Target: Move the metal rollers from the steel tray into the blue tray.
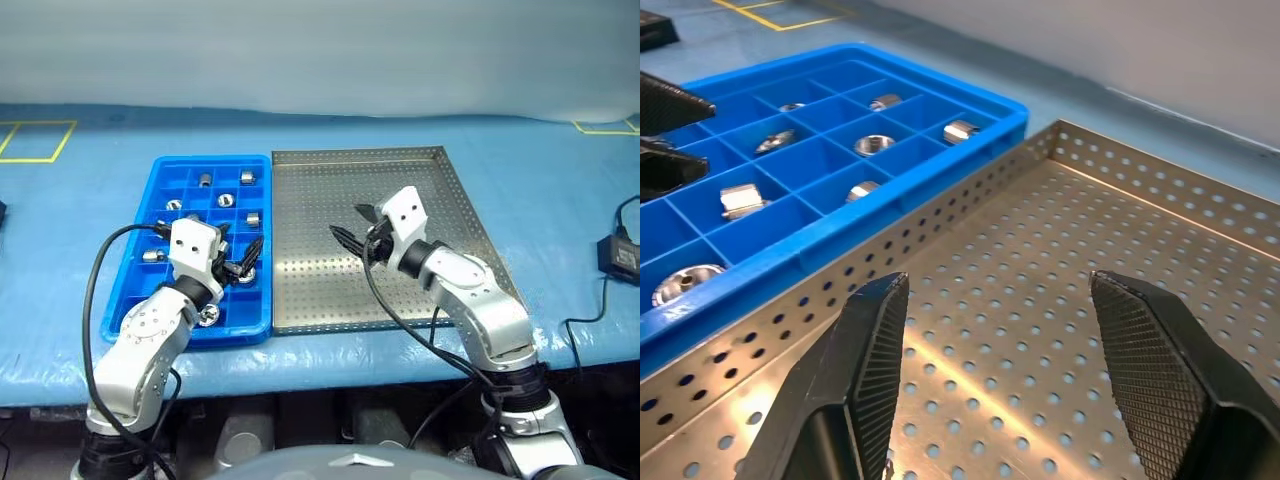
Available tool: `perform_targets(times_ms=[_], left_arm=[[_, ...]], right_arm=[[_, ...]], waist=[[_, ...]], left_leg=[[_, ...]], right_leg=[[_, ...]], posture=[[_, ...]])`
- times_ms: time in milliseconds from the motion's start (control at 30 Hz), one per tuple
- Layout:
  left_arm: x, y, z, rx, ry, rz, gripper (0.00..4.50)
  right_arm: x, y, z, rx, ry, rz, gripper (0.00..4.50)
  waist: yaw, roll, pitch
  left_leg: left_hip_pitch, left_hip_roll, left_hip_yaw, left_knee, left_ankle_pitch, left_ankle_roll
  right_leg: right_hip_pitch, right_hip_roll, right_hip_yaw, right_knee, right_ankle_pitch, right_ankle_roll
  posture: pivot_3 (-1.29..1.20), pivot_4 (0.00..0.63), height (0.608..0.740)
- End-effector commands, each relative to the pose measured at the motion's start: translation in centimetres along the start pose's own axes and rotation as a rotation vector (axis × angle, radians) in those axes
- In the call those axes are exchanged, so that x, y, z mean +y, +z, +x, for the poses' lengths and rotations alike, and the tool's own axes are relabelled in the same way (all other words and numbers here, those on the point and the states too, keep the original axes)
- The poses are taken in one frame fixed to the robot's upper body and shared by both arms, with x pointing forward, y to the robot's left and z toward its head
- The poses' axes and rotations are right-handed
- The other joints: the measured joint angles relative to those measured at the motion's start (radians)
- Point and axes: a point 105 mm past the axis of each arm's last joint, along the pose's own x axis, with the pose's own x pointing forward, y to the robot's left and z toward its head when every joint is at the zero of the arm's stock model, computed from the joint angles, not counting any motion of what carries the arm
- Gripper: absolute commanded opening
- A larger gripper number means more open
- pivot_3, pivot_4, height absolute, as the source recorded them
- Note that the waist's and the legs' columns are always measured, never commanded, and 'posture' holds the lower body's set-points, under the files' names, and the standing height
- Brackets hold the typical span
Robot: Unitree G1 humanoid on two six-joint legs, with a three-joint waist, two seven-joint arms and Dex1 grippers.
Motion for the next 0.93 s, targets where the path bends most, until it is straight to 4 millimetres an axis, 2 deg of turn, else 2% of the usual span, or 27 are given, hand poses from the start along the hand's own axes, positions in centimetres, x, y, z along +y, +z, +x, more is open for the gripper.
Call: perform_targets(times_ms=[33,67,400,600,933], left_arm=[[0.7,0.9,-0.2,-0.037,-0.007,0.018,3.46],[0.8,0.8,-0.2,-0.031,-0.004,0.019,3.46],[-0.6,0.7,-0.3,-0.013,-0.106,0.035,3.46],[-0.3,1.0,-0.2,-0.020,-0.101,0.047,3.46],[-0.6,0.7,-0.1,-0.002,-0.118,0.049,3.46]], right_arm=[[-0.1,0.9,-0.7,-0.032,0.025,-0.009,4.17],[-0.2,0.8,-0.8,-0.031,0.030,-0.005,4.49],[-0.4,-0.4,-0.5,0.008,0.051,0.012,4.49],[-0.9,-0.7,-0.2,0.021,0.021,0.025,4.49],[-0.2,-0.7,-0.4,0.024,0.037,0.023,4.49]], waist=[[-0.006,0.000,0.000],[-0.007,0.000,0.000],[-0.013,0.000,0.000],[-0.013,0.000,0.000],[-0.015,0.000,0.000]], left_leg=[[0.000,0.000,0.000,0.000,0.000,0.000],[0.000,0.000,0.000,0.000,0.000,0.000],[-0.001,-0.001,0.001,0.004,0.000,0.000],[0.000,-0.001,0.001,0.004,0.000,0.000],[0.000,-0.001,0.001,0.005,0.000,0.000]], right_leg=[[0.000,0.000,0.000,0.000,0.000,0.000],[0.000,0.000,0.000,0.000,0.000,0.001],[0.001,-0.002,0.002,-0.001,0.002,0.004],[0.001,-0.002,0.002,0.000,0.002,0.004],[0.001,-0.002,0.002,0.000,0.003,0.004]], posture=[[0.07,0.150,0.740],[0.07,0.150,0.740],[0.07,0.150,0.740],[0.07,0.150,0.740],[0.05,0.150,0.740]])
